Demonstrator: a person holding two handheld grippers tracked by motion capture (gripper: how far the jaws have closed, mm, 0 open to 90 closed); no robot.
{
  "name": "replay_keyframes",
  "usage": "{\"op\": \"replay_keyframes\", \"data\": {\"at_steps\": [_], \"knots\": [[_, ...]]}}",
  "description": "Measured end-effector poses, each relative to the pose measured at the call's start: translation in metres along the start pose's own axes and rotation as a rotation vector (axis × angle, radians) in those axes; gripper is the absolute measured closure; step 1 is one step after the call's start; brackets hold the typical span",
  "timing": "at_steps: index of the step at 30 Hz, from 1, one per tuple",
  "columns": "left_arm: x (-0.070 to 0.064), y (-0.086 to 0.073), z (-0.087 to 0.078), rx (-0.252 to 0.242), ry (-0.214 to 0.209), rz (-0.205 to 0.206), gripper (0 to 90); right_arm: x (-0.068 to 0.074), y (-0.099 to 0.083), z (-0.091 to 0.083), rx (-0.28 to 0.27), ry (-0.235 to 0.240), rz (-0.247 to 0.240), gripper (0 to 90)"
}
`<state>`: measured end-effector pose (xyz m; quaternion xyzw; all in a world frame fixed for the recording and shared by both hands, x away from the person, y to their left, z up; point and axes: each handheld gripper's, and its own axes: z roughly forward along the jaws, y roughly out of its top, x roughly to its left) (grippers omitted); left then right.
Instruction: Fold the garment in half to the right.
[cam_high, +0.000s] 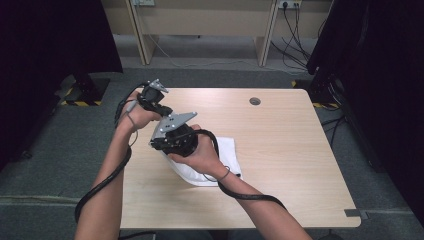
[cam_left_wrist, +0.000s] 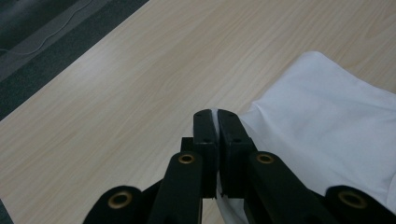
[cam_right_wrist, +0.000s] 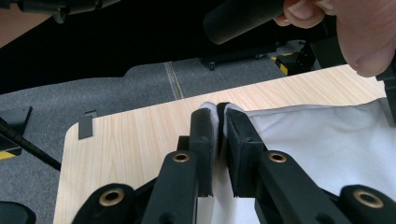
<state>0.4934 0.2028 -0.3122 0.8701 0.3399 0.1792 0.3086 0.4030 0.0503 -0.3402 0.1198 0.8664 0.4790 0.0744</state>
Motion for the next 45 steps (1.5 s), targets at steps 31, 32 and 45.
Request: {"op": "replay_keyframes", "data": {"at_steps": [31,32,45], "knots": [[-0.012,0.02,0.006,0.014,-0.005,0.019,86.0,-0.009,-0.006,-0.022,-0.012,-0.025,0.012,82.1],[-0.013,0.022,0.007,0.015,-0.007,0.022,86.0,-0.009,-0.007,-0.024,-0.011,-0.028,0.008,82.1],[-0.02,0.034,0.013,0.014,-0.014,0.03,85.9,-0.015,-0.011,-0.04,-0.015,-0.046,0.014,82.1]]}}
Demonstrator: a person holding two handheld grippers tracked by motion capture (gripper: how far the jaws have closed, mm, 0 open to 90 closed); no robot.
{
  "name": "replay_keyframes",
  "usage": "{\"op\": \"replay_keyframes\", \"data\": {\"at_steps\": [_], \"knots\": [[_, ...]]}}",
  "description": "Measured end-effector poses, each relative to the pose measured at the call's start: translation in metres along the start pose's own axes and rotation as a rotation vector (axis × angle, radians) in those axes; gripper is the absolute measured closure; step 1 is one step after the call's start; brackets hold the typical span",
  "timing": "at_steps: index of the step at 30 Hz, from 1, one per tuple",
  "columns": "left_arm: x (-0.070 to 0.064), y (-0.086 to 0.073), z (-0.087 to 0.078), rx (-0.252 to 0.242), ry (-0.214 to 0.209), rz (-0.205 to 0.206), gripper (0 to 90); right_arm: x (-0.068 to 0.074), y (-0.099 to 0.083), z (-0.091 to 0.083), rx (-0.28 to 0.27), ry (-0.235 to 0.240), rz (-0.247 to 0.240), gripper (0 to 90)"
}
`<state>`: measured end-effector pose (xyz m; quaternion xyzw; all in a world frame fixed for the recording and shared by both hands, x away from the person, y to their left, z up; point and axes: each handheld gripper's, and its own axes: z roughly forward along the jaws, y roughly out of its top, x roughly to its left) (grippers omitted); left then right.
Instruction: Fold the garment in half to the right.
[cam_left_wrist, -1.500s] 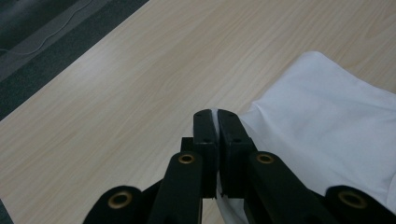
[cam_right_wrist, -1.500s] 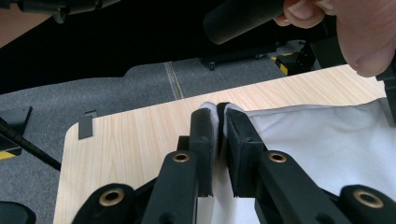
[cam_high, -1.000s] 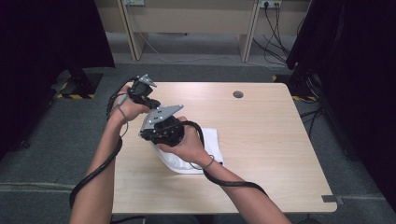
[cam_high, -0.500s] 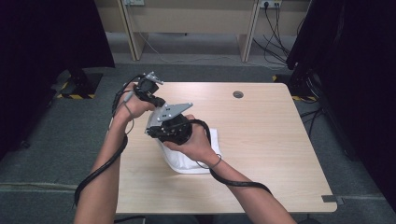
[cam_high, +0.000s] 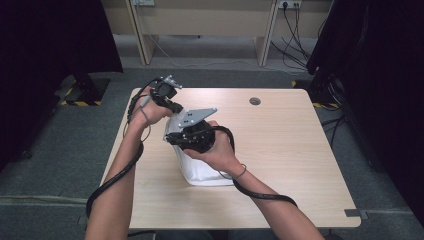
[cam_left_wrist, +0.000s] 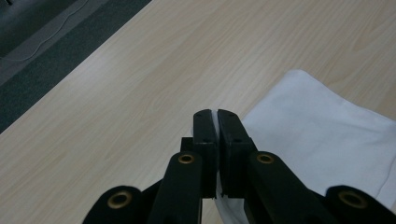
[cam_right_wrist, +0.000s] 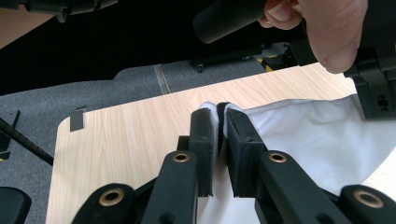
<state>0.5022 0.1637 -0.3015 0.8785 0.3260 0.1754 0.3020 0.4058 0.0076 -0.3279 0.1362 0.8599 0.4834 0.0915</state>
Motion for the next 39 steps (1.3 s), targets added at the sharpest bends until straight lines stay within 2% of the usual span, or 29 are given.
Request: {"op": "replay_keyframes", "data": {"at_steps": [17,26,39], "knots": [[-0.009,0.012,0.011,0.019,-0.015,0.016,85.7,-0.009,-0.013,-0.019,-0.004,-0.03,0.008,82.1],[-0.011,0.013,0.018,0.026,-0.022,0.01,85.8,-0.013,-0.018,-0.023,0.004,-0.04,0.016,82.0],[-0.014,0.016,0.021,0.024,-0.019,0.013,85.8,-0.015,-0.022,-0.028,0.003,-0.049,0.018,82.0]]}}
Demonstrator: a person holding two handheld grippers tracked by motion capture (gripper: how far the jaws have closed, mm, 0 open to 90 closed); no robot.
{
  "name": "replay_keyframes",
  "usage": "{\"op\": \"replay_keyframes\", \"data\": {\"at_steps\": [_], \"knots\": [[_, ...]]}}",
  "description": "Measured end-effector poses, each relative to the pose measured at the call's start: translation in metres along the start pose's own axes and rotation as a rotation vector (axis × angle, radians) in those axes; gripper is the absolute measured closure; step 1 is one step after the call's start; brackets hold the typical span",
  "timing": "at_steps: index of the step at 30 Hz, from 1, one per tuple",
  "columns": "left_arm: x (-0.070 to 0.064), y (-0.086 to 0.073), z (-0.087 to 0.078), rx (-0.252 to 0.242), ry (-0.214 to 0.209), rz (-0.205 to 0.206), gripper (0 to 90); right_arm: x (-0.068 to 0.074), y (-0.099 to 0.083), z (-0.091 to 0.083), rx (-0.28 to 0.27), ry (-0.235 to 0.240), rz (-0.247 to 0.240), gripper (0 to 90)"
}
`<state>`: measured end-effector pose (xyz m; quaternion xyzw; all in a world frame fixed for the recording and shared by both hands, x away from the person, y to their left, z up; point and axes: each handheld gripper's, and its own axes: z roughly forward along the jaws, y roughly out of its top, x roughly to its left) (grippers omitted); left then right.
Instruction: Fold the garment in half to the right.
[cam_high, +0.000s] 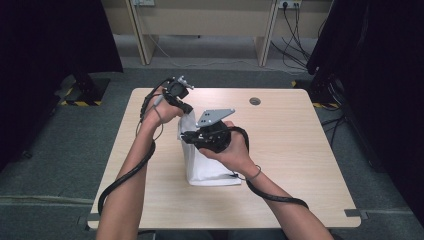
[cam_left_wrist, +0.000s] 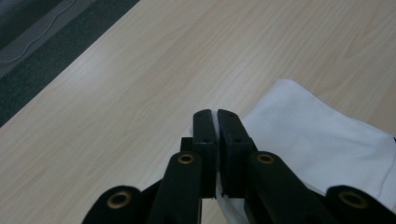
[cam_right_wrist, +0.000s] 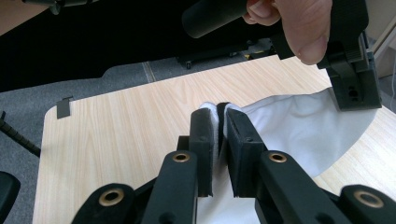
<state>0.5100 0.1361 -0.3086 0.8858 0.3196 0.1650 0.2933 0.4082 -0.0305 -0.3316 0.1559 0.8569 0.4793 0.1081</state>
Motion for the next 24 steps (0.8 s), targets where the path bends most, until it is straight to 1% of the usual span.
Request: {"op": "replay_keyframes", "data": {"at_steps": [8,11,18,19,23,24], "knots": [[-0.002,0.0026,0.0038,0.009,0.0,0.003,85.8,-0.0027,-0.0029,-0.0021,-0.001,-0.004,0.012,82.0],[-0.0028,0.004,0.0038,0.009,0.001,0.005,85.7,-0.003,-0.0033,-0.0029,-0.001,-0.005,0.007,82.0],[-0.0033,0.0048,0.0041,0.004,0.001,0.0,85.7,-0.0045,-0.0044,-0.0048,-0.004,-0.008,0.011,82.0],[-0.0033,0.0049,0.0056,0.003,-0.005,-0.005,85.7,-0.005,-0.0053,-0.0054,-0.002,-0.009,0.014,82.0],[-0.0033,0.0049,0.0056,0.003,-0.005,-0.005,85.8,-0.0058,-0.0065,-0.0058,-0.001,-0.011,0.014,82.0],[-0.003,0.005,0.0055,-0.003,-0.009,-0.01,85.8,-0.0058,-0.0065,-0.0058,-0.001,-0.011,0.014,82.0]]}}
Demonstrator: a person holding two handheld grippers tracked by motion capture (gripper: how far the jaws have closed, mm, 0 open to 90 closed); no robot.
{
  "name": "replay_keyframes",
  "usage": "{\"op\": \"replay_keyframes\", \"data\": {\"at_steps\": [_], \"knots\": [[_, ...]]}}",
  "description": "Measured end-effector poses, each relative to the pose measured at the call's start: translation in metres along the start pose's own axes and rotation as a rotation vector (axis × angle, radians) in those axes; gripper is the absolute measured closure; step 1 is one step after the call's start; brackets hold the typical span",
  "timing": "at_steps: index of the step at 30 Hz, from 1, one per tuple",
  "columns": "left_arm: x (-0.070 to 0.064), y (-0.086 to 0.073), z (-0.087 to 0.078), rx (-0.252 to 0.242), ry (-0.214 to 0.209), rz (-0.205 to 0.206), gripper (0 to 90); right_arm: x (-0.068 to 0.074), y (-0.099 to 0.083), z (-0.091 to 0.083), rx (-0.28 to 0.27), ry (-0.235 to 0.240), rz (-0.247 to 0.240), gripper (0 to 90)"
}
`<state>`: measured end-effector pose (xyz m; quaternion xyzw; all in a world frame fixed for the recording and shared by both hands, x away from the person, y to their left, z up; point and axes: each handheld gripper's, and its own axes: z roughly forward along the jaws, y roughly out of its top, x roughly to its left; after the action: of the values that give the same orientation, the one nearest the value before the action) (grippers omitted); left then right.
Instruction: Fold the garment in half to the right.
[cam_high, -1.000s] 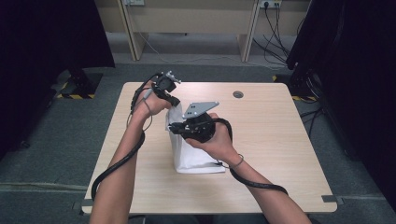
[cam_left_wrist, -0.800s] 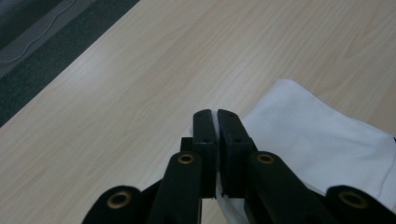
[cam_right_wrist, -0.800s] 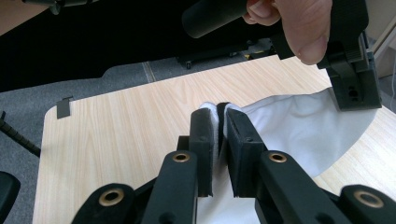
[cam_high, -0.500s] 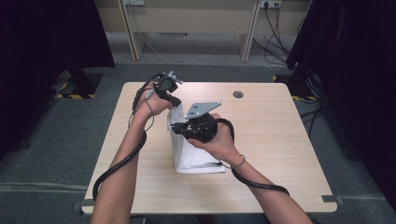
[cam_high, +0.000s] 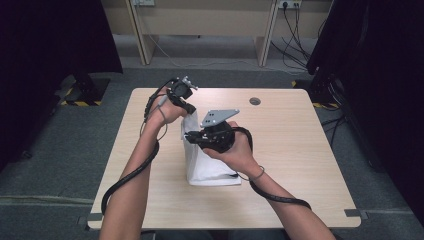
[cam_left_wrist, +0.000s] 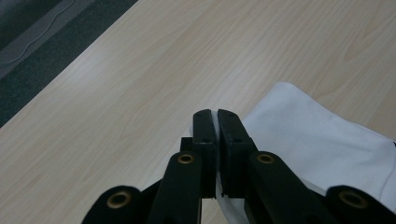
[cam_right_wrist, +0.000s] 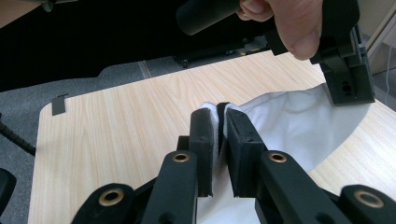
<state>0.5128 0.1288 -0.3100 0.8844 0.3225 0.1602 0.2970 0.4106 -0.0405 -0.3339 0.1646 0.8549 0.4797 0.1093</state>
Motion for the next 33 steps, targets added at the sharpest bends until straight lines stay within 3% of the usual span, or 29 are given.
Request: {"op": "replay_keyframes", "data": {"at_steps": [33], "knots": [[-0.007,0.006,0.01,-0.004,-0.001,0.004,85.3,-0.004,-0.013,-0.007,0.008,-0.012,0.014,81.8]]}}
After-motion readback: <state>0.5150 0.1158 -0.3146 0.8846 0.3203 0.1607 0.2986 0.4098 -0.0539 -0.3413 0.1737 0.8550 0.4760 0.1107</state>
